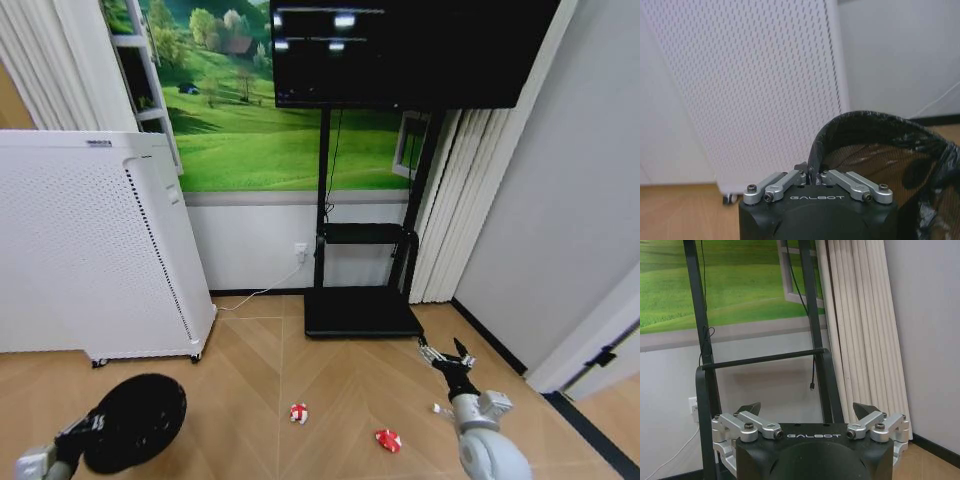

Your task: Pick up the trash bin and place the garbage on the floor into it.

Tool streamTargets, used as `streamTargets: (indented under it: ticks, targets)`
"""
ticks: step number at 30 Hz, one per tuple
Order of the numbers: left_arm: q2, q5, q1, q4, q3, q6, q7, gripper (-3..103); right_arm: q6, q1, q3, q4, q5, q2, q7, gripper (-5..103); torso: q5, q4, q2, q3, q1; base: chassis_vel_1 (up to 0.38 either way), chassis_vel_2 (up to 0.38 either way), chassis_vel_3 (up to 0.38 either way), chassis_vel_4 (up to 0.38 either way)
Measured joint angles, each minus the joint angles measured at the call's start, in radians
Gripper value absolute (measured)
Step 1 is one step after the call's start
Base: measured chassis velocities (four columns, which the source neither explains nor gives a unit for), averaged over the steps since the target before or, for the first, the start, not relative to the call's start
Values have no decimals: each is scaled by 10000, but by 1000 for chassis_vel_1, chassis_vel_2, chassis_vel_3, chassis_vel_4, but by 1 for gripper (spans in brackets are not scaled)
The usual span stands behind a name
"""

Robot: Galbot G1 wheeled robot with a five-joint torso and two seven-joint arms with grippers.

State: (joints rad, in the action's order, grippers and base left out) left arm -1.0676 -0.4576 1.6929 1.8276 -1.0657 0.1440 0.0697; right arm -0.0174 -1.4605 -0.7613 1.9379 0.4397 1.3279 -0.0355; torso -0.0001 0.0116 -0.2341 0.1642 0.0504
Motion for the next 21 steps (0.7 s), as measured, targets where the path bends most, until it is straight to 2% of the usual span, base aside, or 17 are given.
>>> streamTargets:
  ticks: [10,17,21]
  targets:
    - [372,19,20,1497,-604,84,19,6,-109,-101,156,-145,-431,101,-9,100,1,-4,0,0,0,0,0,0,0]
    - [407,462,-404,1724,-798,-109,145,6,-164,-190,410,-350,-835,202,35,100,1,-2,0,-1,0,0,0,0,0]
    - [200,789,-990,1621,-934,-195,245,6,-131,-225,672,-635,-1540,220,159,100,2,-2,0,0,0,0,0,0,0]
